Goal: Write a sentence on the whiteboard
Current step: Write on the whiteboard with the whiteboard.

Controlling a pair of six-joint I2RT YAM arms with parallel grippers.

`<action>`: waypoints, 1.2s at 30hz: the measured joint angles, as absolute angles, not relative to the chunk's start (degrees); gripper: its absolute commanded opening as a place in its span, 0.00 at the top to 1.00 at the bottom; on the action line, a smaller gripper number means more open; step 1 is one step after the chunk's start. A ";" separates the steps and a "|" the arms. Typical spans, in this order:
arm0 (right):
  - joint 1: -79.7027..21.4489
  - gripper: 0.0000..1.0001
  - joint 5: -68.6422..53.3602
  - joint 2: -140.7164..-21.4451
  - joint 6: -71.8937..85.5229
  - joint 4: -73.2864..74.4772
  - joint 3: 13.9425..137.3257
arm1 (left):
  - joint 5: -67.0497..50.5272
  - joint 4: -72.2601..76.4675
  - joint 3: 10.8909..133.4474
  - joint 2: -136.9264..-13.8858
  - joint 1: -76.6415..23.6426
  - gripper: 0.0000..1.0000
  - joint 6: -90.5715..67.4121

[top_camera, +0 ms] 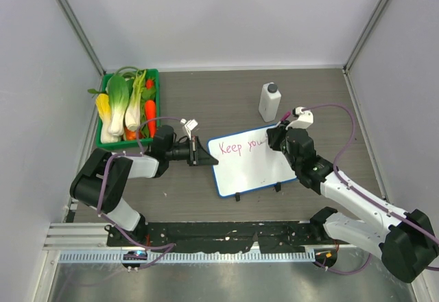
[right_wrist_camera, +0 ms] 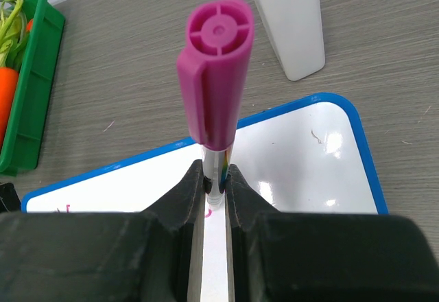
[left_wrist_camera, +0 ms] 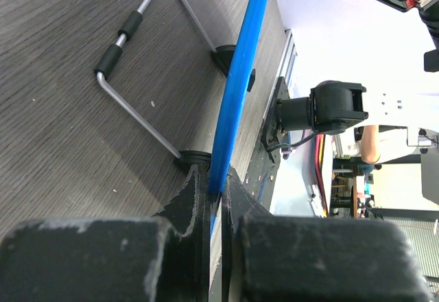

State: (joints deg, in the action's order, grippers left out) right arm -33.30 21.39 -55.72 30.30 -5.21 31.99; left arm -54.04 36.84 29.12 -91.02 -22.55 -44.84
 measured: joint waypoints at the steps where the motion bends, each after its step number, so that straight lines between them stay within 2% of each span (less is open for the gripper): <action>1: -33.30 0.99 21.41 -55.61 30.30 -5.17 31.90 | -54.04 36.84 29.12 -91.02 -22.55 1.00 -44.84; 36: -33.26 0.99 23.00 -56.93 29.80 -2.79 36.21 | -54.02 36.97 29.23 -91.02 -22.83 1.00 -44.77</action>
State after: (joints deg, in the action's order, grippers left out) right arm -33.26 23.00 -56.93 29.80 -2.79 36.21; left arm -54.02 36.97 29.23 -91.02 -22.83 -44.77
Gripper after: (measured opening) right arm 0.171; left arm 0.051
